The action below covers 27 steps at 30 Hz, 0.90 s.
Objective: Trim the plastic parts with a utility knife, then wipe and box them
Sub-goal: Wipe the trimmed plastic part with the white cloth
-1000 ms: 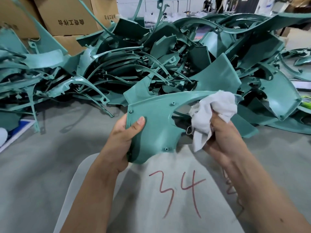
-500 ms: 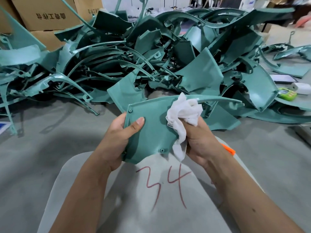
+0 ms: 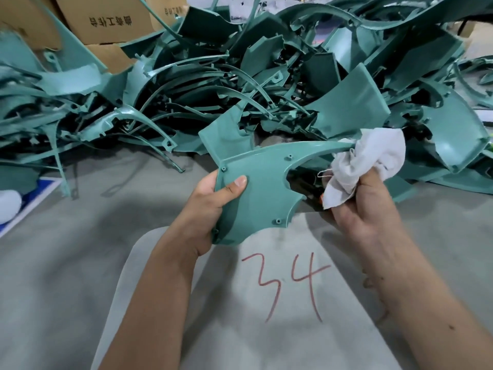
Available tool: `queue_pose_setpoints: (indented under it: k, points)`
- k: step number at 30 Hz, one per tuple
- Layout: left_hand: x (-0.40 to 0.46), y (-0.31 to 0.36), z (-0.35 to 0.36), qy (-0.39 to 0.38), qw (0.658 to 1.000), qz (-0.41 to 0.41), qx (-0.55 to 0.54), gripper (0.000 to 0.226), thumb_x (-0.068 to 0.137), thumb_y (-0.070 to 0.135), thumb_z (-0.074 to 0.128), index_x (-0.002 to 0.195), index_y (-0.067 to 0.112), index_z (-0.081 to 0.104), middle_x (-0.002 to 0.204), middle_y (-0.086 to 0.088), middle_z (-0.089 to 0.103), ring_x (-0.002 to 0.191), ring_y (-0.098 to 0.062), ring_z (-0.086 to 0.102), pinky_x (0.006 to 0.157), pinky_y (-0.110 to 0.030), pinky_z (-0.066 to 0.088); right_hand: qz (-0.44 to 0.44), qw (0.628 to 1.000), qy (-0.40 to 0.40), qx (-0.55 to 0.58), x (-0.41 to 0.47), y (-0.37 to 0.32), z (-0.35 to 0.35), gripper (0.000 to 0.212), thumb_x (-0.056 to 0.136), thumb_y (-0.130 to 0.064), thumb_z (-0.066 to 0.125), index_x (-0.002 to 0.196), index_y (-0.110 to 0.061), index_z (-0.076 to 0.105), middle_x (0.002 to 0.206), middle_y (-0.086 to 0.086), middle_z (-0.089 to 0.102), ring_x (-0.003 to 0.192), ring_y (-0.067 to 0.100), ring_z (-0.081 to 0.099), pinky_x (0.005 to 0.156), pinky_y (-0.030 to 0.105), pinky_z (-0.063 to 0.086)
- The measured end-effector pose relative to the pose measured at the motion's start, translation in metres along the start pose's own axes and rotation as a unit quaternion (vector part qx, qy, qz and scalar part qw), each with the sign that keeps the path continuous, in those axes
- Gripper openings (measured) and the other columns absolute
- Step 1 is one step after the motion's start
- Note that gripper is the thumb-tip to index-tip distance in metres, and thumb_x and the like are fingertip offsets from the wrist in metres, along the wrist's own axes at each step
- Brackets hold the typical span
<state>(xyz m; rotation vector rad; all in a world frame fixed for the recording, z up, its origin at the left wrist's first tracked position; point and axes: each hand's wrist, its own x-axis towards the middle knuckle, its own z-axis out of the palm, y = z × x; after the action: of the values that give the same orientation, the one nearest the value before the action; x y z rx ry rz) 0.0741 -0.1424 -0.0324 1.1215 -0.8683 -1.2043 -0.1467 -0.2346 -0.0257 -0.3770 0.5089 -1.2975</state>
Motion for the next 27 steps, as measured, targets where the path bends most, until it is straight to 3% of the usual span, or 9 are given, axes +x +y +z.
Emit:
queue_pose_setpoints:
  k: [3,6,10,15,17,19,20,25,27]
  points:
    - [0.001,-0.002,0.002,0.001,1.000,0.006,0.007,0.027,0.095,0.021,0.069,0.122,0.016,0.068,0.121,-0.011,0.074,0.109,-0.034,0.072,0.087,-0.056,0.061,0.017,1.000,-0.008,0.016,0.001,0.007,0.000,0.039,0.079,-0.010,0.078,0.115,-0.011,0.062,0.120,0.013,0.067,0.107,0.019,0.068,0.110,0.040,0.051]
    - [0.001,-0.007,0.013,0.006,1.000,0.013,0.011,0.032,0.097,0.019,0.066,0.128,0.012,0.064,0.120,-0.009,0.075,0.107,-0.029,0.074,0.081,-0.040,0.062,-0.003,0.994,-0.069,-0.083,-0.010,0.024,0.005,0.028,0.085,-0.002,0.070,0.112,-0.006,0.066,0.108,0.014,0.071,0.094,0.023,0.071,0.087,0.038,0.061]
    - [0.001,-0.010,0.028,0.009,1.000,0.004,-0.017,0.034,0.094,0.023,0.067,0.126,0.011,0.064,0.115,-0.008,0.077,0.099,-0.025,0.076,0.074,-0.034,0.062,0.010,0.986,-0.127,-0.106,-0.021,0.035,0.009,0.025,0.090,-0.005,0.071,0.114,-0.002,0.071,0.113,0.016,0.076,0.097,0.028,0.076,0.079,0.039,0.063]
    - [0.002,-0.007,0.022,-0.002,1.000,-0.004,-0.026,0.033,0.093,0.022,0.067,0.124,0.011,0.066,0.115,-0.009,0.077,0.098,-0.025,0.076,0.072,-0.036,0.062,-0.021,0.996,-0.036,-0.074,-0.009,0.012,0.006,0.017,0.084,-0.009,0.074,0.100,-0.012,0.072,0.104,0.010,0.071,0.097,0.022,0.067,0.084,0.039,0.060]
    - [0.002,-0.006,0.017,0.000,1.000,-0.012,-0.021,0.041,0.086,0.027,0.071,0.124,0.013,0.067,0.117,-0.009,0.076,0.100,-0.027,0.075,0.074,-0.040,0.063,0.002,1.000,-0.022,-0.011,-0.009,-0.001,0.007,0.003,0.088,-0.012,0.074,0.085,-0.014,0.075,0.088,0.009,0.071,0.081,0.021,0.069,0.065,0.036,0.061]
    - [0.002,-0.006,0.011,0.002,1.000,-0.017,-0.016,0.040,0.087,0.027,0.073,0.124,0.014,0.067,0.118,-0.010,0.076,0.101,-0.029,0.075,0.078,-0.044,0.063,0.005,0.999,-0.014,0.037,-0.007,-0.009,0.006,0.034,0.097,-0.010,0.067,0.065,-0.011,0.078,0.070,0.007,0.072,0.058,0.017,0.070,0.049,0.031,0.059]
    - [0.002,-0.006,0.009,0.000,1.000,-0.020,-0.014,0.037,0.089,0.025,0.073,0.123,0.014,0.067,0.118,-0.011,0.075,0.102,-0.030,0.074,0.081,-0.047,0.063,0.003,0.999,-0.005,0.051,-0.006,-0.010,0.006,0.040,0.100,-0.010,0.065,0.062,-0.011,0.078,0.068,0.005,0.071,0.055,0.015,0.068,0.049,0.028,0.058]
    - [0.005,-0.009,-0.001,-0.011,0.999,-0.029,-0.011,0.021,0.089,0.025,0.072,0.108,0.020,0.076,0.118,-0.014,0.075,0.101,-0.035,0.073,0.087,-0.059,0.059,0.018,0.998,0.044,0.036,0.003,-0.006,0.003,0.030,0.092,-0.007,0.070,0.064,-0.015,0.075,0.072,0.000,0.068,0.059,0.011,0.061,0.056,0.020,0.053]
    - [0.005,-0.010,-0.004,-0.011,0.999,-0.036,-0.024,0.022,0.088,0.026,0.072,0.107,0.019,0.077,0.118,-0.016,0.075,0.098,-0.034,0.073,0.085,-0.056,0.059,-0.001,0.998,0.038,-0.039,0.006,-0.010,0.000,0.011,0.086,-0.011,0.074,0.077,-0.015,0.072,0.074,-0.001,0.067,0.059,0.009,0.061,0.056,0.020,0.053]
